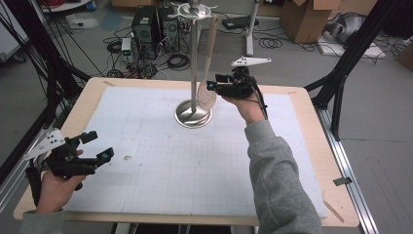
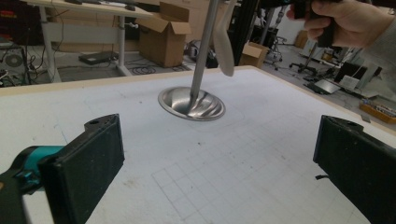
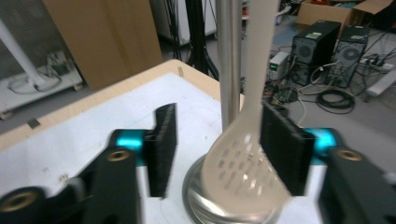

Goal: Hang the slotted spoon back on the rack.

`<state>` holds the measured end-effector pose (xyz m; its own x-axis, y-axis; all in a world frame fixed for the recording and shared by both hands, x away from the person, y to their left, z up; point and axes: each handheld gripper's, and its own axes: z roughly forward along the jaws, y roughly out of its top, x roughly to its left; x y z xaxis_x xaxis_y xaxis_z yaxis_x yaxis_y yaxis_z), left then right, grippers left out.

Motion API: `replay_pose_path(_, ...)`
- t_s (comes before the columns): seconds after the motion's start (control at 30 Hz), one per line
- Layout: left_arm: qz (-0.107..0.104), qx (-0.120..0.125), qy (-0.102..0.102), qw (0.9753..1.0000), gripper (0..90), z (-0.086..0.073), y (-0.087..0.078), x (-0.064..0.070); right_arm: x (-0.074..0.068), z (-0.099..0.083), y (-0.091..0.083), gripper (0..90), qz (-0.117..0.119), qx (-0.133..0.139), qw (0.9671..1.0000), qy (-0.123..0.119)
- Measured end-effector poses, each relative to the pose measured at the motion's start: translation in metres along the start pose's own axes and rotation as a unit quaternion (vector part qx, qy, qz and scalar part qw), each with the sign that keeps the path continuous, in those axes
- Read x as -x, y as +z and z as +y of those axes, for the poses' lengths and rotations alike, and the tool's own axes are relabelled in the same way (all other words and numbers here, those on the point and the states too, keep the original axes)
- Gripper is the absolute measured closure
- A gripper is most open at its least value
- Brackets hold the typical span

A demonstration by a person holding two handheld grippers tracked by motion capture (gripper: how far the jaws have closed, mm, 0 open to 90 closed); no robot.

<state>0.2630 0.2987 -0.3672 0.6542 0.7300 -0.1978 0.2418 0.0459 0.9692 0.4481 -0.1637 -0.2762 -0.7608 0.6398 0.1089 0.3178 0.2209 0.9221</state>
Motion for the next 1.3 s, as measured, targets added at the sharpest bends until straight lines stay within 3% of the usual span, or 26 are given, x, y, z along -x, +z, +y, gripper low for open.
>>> replay_pose_path(0.1,0.001,0.004,0.0,1.0,2.2,0.002,-0.001,-0.001,-0.003,0.001,-0.002,35.9,0.003,-0.005,1.0,-0.003)
replay_pose_path(0.23,0.002,0.017,-0.002,0.9998,2.2,0.007,-0.002,-0.003,-0.015,-0.001,-0.006,15.8,0.006,-0.001,0.9999,-0.008)
replay_pose_path(0.4,0.002,0.02,0.0,0.9998,2.2,0.009,0.001,-0.004,-0.02,-0.009,-0.013,10.4,0.014,0.003,0.9998,-0.016)
replay_pose_path(0.6,0.001,0.017,-0.002,0.9999,2.2,0.007,0.006,-0.005,-0.022,-0.019,-0.024,10.3,0.025,0.012,0.9995,-0.017)
replay_pose_path(0.77,0.0,0.01,-0.002,1.0,2.2,0.004,0.009,-0.003,-0.023,-0.025,-0.027,10.4,0.024,0.001,0.9996,-0.012)
replay_pose_path(1.0,0.003,0.009,0.004,1.0,2.3,0.003,0.009,-0.001,-0.033,-0.04,-0.038,10.3,0.026,-0.002,0.9989,-0.038)
replay_pose_path(1.3,0.002,0.011,0.009,0.9999,2.2,0.003,0.011,0.001,-0.035,-0.061,-0.063,10.4,0.018,0.014,0.999,-0.038)
